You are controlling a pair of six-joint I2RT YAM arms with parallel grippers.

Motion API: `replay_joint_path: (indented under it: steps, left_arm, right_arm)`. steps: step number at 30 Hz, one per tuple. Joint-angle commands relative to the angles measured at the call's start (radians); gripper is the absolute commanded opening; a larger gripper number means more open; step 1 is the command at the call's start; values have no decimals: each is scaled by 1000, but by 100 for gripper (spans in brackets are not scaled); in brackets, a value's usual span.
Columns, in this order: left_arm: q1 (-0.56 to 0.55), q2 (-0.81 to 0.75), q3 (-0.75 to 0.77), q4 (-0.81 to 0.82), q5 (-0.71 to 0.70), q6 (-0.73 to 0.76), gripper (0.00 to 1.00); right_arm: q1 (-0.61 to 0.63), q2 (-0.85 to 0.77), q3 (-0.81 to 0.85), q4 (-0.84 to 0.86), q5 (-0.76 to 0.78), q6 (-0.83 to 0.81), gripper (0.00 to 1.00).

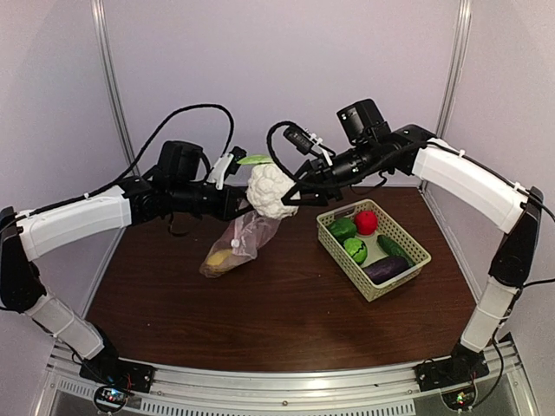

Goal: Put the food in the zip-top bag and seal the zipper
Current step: Place the fake vegetable in the zipper food storage bag.

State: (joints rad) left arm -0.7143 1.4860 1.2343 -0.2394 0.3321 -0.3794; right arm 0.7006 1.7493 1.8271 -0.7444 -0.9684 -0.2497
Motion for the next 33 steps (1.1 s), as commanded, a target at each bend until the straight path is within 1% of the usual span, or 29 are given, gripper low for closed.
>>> replay_joint_path:
  steps: [1, 3, 6, 10, 13, 19, 22, 26, 30, 33]
  left_arm:
    - [50, -59, -47, 170, 76, -97, 0]
    - [52, -60, -48, 183, 116, -96, 0]
    - [52, -55, -51, 187, 159, -95, 0]
    - [52, -72, -67, 184, 147, -84, 0]
    - [52, -78, -77, 184, 134, -71, 0]
    - [52, -32, -52, 164, 193, -78, 0]
    - [52, -36, -47, 149, 179, -70, 0]
    - [52, -61, -54, 151, 126, -68, 0]
    - [52, -122, -107, 230, 56, -95, 0]
    - [52, -142, -144, 283, 17, -108, 0]
  right_arm:
    - [6, -33, -54, 5, 19, -25, 48]
    - [13, -28, -84, 29, 52, -4, 48]
    - [20, -6, -75, 29, 77, 13, 48]
    - [21, 33, -24, -7, 126, 30, 47]
    - [21, 34, -12, 15, 134, 66, 48]
    - [30, 68, 46, 43, 204, 83, 47]
    - [31, 113, 72, 45, 276, 121, 46]
    - [43, 143, 59, 49, 386, 193, 46]
    - [67, 129, 22, 65, 482, 249, 47]
    - [82, 119, 15, 68, 519, 303, 47]
